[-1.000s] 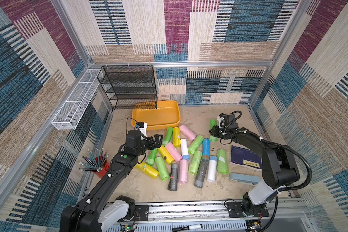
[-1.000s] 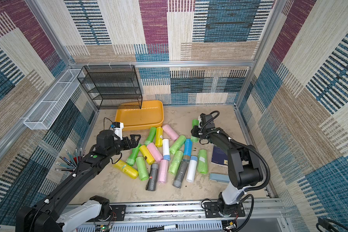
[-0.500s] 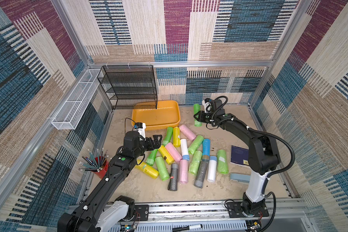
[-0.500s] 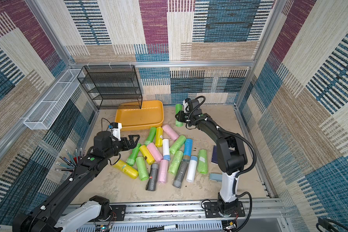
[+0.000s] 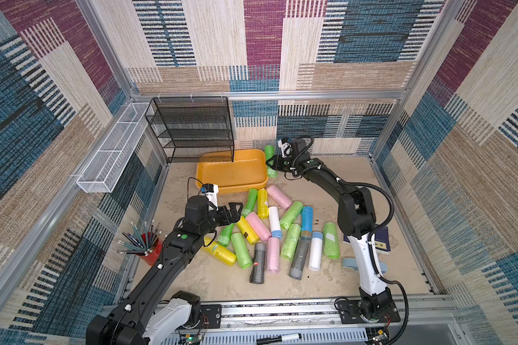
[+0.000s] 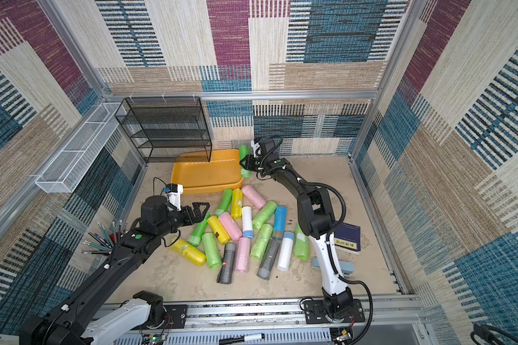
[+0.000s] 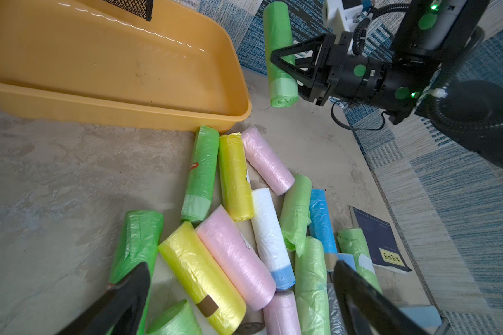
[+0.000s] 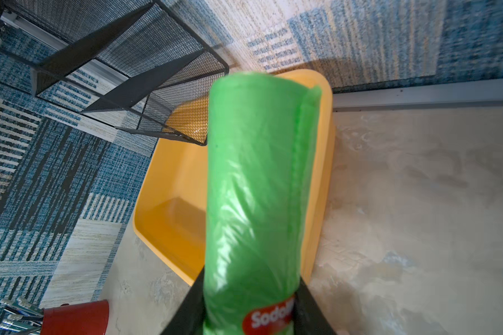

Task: Put the roll of trash bags into the storage box
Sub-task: Place the roll of trash bags in the storage box.

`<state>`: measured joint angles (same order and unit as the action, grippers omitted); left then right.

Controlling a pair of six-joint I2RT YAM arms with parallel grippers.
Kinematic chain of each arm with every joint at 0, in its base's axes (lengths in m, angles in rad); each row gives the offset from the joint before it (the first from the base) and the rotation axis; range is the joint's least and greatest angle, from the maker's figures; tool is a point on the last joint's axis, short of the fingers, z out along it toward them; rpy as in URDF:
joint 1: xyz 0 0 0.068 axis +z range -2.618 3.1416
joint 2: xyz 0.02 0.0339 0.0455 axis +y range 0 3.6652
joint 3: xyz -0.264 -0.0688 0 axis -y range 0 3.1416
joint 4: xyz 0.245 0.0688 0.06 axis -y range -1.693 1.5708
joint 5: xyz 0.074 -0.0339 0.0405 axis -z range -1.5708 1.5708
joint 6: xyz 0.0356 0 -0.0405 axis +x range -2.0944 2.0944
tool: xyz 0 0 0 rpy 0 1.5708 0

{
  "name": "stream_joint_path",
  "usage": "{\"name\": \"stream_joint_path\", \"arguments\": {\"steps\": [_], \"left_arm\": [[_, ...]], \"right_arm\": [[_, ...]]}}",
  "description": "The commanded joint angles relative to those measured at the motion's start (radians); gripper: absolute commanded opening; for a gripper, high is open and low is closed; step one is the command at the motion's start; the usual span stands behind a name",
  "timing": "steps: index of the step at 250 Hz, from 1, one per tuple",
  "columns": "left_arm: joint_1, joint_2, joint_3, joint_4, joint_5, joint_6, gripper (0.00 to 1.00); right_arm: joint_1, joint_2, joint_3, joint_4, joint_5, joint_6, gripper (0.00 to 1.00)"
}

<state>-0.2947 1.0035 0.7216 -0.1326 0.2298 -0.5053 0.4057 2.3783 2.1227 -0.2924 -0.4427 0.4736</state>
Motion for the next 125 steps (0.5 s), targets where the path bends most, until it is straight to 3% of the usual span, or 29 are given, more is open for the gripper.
{"name": "stream_joint_path", "arguments": {"steps": [1, 53, 109, 125], "left_arm": [[0.001, 0.007, 0.001, 0.019, 0.019, -0.014, 0.99], [0.0, 0.009, -0.005, 0.03, 0.02, -0.019, 0.99], [0.001, 0.006, -0.005, 0.024, 0.014, -0.011, 0.98], [0.0, 0.007, -0.005, 0.021, 0.011, -0.009, 0.99]], "right_arm": [[0.013, 0.07, 0.117, -0.031, -0.046, 0.028, 0.24], [0.027, 0.175, 0.265, -0.093, -0.055, 0.029, 0.25], [0.027, 0.18, 0.269, -0.11, -0.021, 0.016, 0.45], [0.028, 0.176, 0.27, -0.121, -0.013, 0.007, 0.43]]}}
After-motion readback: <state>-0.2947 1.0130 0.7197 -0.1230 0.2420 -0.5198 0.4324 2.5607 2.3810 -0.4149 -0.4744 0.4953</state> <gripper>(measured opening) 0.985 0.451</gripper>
